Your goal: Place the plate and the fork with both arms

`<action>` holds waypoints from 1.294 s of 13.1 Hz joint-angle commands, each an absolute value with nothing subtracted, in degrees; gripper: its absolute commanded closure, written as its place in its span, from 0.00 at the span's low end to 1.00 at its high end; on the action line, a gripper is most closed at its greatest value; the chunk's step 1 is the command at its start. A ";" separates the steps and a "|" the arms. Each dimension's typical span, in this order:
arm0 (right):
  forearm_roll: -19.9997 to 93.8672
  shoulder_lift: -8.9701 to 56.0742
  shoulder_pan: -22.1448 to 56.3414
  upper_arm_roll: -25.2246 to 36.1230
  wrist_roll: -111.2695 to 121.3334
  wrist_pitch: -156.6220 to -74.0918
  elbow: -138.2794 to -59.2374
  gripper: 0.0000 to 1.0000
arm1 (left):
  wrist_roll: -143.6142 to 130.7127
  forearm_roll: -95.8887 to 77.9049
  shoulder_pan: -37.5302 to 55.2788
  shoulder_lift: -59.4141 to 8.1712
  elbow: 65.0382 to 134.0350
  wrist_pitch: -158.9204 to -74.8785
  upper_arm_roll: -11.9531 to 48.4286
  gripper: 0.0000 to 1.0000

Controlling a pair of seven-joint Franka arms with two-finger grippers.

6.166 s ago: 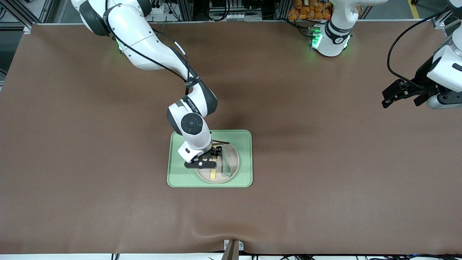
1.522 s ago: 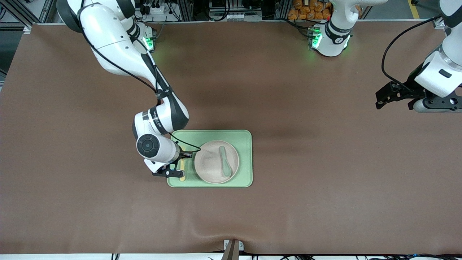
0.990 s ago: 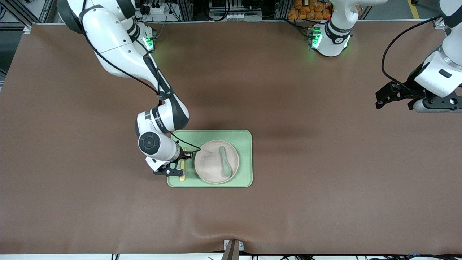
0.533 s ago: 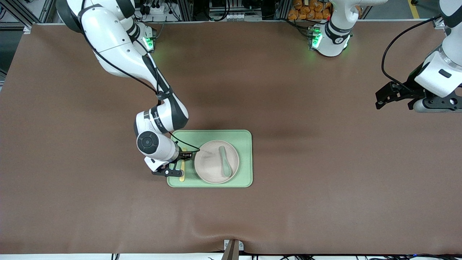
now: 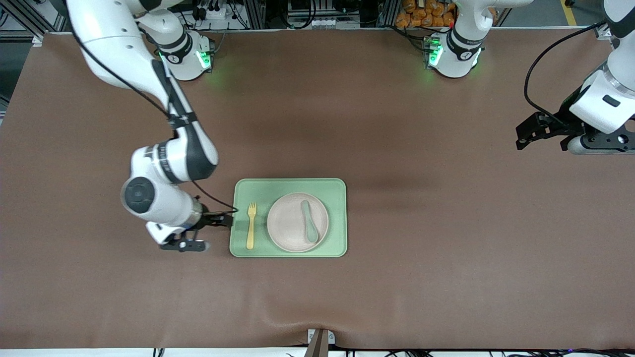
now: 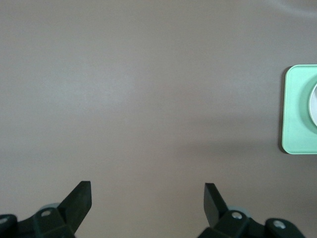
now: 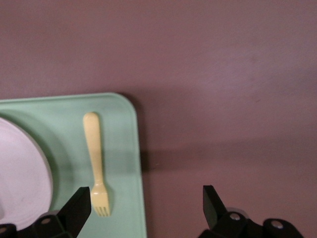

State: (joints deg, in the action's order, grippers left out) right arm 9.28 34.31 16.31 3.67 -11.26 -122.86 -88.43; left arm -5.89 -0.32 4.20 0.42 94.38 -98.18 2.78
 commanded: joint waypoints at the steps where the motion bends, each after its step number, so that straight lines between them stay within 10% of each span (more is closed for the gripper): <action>1: 6.52 27.44 13.98 4.56 -9.06 -118.15 -90.79 0.00 | -5.19 -0.09 4.22 -0.09 93.16 -97.21 2.81 0.00; 17: 0.98 0.44 -4.22 4.13 5.89 -85.18 -88.26 0.00 | -5.10 -0.09 4.31 -0.09 93.34 -97.21 2.81 0.00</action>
